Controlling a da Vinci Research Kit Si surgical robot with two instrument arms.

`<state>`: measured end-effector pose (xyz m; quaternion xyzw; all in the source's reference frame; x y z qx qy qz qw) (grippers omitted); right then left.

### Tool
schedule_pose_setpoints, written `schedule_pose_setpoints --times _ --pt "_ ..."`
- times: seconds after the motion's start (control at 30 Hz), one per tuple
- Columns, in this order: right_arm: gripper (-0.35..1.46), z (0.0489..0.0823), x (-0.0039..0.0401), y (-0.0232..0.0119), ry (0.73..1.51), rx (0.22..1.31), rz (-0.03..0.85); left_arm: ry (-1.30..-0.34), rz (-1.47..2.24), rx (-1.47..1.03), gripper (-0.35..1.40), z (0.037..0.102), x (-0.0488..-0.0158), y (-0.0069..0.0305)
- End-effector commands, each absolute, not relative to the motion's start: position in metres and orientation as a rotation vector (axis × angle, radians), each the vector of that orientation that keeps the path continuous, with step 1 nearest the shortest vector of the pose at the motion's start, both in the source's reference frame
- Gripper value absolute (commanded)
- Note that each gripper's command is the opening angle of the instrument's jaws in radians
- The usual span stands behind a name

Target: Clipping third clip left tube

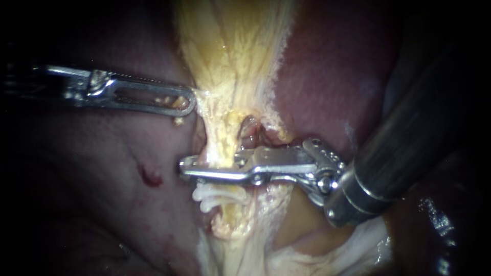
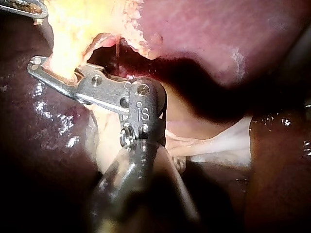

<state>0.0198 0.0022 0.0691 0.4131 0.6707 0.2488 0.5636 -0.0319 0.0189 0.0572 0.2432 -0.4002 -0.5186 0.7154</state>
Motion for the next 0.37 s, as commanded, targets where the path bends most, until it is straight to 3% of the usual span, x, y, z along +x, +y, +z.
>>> schedule_pose_setpoints --times 0.03,0.37 --pt "-0.35 0.0691 0.0199 0.0022 1.578 0.973 0.585 -0.886 -1.148 0.539 -0.35 0.0572 -0.0319 0.0189" --pt "-0.35 0.0693 0.0199 0.0023 1.578 0.971 0.587 -0.886 -1.148 0.539 -0.35 0.0572 -0.0319 0.0189"
